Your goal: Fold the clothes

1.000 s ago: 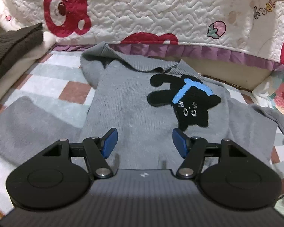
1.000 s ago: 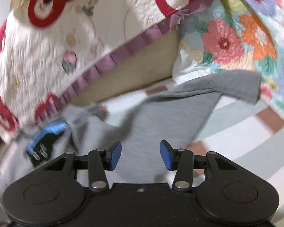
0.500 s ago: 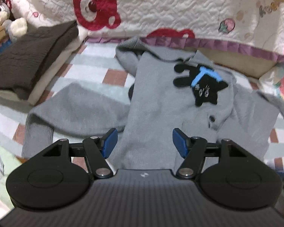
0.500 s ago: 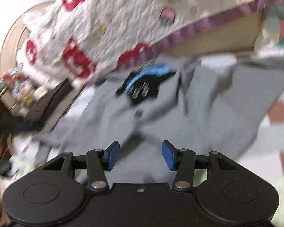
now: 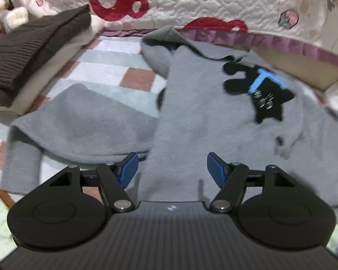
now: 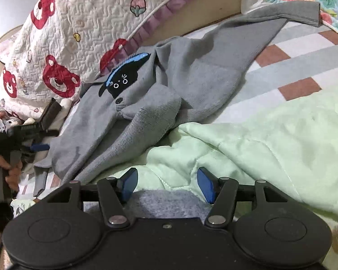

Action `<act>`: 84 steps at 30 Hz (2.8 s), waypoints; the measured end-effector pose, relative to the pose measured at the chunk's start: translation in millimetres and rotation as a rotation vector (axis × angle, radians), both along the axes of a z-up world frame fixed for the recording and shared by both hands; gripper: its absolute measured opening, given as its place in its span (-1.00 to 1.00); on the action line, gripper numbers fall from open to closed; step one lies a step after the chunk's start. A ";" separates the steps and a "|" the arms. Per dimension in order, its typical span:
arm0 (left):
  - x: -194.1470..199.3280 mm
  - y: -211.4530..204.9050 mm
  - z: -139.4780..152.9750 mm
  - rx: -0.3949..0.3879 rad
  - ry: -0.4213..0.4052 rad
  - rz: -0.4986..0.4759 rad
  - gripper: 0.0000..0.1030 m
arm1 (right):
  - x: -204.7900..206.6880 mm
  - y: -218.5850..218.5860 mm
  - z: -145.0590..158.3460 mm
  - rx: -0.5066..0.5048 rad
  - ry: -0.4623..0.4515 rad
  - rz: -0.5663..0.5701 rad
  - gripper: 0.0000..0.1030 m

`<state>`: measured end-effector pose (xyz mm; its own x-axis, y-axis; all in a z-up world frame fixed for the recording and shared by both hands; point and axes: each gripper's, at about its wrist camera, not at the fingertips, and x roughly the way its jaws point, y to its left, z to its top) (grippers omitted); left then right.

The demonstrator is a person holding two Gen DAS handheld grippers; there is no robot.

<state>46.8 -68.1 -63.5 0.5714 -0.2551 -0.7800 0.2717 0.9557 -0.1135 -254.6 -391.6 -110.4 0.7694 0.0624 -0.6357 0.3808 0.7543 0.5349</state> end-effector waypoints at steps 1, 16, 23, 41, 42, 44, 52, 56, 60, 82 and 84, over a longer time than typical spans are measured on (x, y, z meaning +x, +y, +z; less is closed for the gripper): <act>-3.5 3.8 -3.2 0.012 -0.005 0.000 0.30 | 4.5 -4.1 2.3 0.015 -0.001 0.005 0.24; 11.3 53.5 -36.4 -0.151 0.319 0.150 0.36 | 86.3 -107.8 2.7 0.187 0.168 -0.114 0.33; 6.7 49.2 -52.3 -0.139 0.333 0.178 0.42 | 74.0 -112.9 -38.8 0.398 0.135 -0.195 0.37; -5.9 58.9 -56.1 -0.335 0.431 0.192 0.14 | 59.0 -97.7 6.5 0.129 -0.203 -0.081 -0.84; -6.5 54.4 -58.3 -0.329 0.443 0.180 0.14 | 47.5 -98.2 9.4 0.099 -0.196 -0.101 -0.90; -7.1 45.3 -62.3 -0.315 0.463 0.158 0.19 | 24.4 -99.1 15.1 0.041 -0.182 -0.143 -0.90; -10.5 25.0 -54.2 -0.212 0.311 0.108 0.29 | 12.7 -107.0 -12.1 0.185 -0.145 -0.155 -0.79; -11.6 14.6 -51.7 -0.123 0.209 0.066 0.60 | 33.0 -117.1 -18.5 0.287 -0.099 -0.199 0.64; -12.7 4.3 -49.3 -0.034 0.107 0.023 0.35 | 47.3 -122.6 -34.9 0.409 -0.061 -0.265 0.65; -75.4 17.8 35.6 0.157 -0.146 -0.138 -1.00 | -4.0 -53.4 40.3 0.320 -0.317 0.039 -0.76; -81.9 25.5 34.0 0.165 -0.112 -0.136 -1.00 | -1.3 -52.7 24.7 0.287 -0.216 0.020 -0.76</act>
